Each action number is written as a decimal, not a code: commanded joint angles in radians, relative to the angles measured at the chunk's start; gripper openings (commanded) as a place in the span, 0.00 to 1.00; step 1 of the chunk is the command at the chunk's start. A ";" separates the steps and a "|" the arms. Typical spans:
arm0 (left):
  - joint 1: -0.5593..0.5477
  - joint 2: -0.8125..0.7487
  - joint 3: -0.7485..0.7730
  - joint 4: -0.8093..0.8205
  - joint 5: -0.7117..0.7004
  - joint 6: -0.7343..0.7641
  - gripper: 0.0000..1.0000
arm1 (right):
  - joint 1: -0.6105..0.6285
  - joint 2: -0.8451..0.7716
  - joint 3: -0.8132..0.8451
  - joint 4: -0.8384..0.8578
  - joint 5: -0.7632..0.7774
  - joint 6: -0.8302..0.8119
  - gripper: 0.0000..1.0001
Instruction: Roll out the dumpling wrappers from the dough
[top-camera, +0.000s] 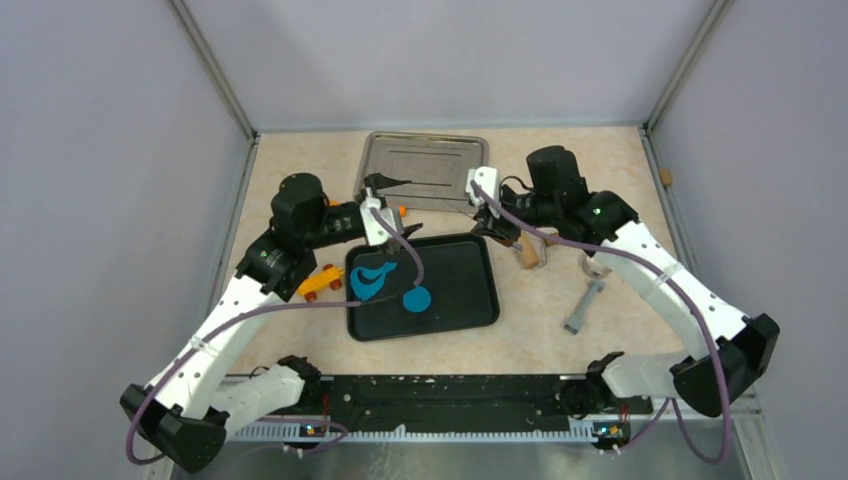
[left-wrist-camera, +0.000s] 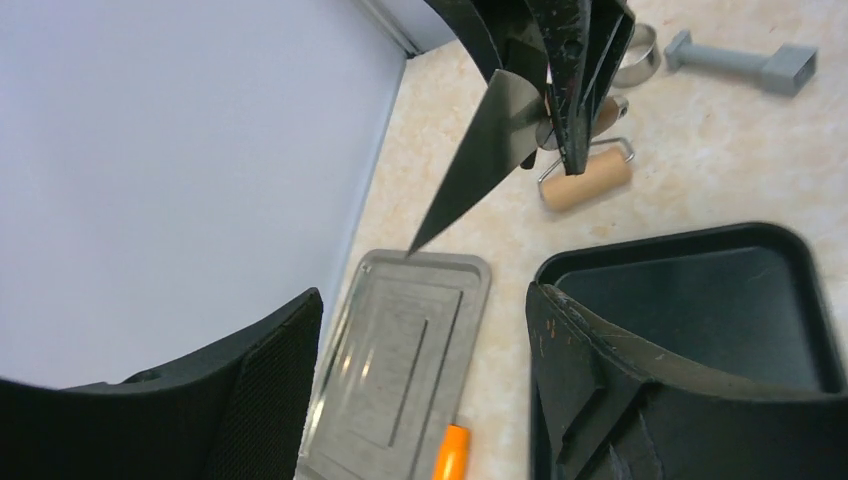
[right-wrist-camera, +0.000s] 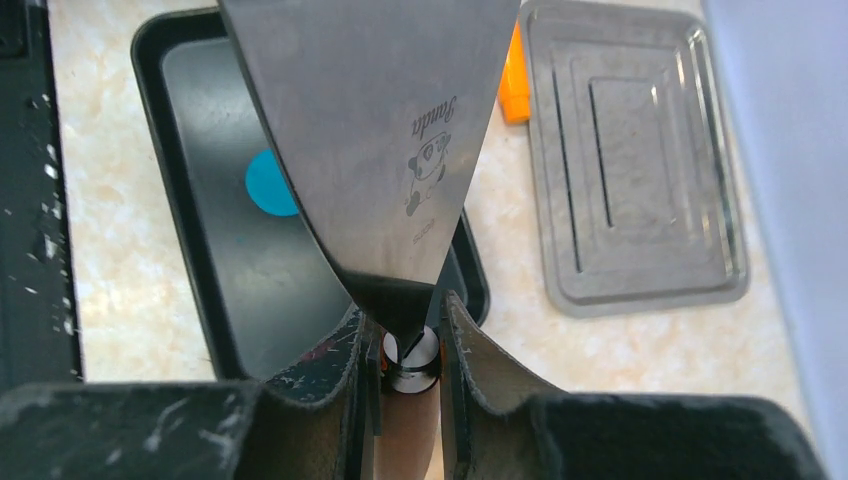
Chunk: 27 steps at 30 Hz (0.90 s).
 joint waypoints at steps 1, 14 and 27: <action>-0.081 0.048 -0.002 0.058 -0.060 0.322 0.77 | 0.071 -0.041 0.036 -0.011 0.085 -0.210 0.00; -0.269 0.116 -0.042 0.011 -0.112 0.725 0.00 | 0.146 -0.067 0.048 -0.006 0.178 -0.233 0.00; -0.270 -0.050 -0.434 0.507 -0.195 0.821 0.00 | -0.387 0.094 0.141 -0.135 -0.337 0.697 0.81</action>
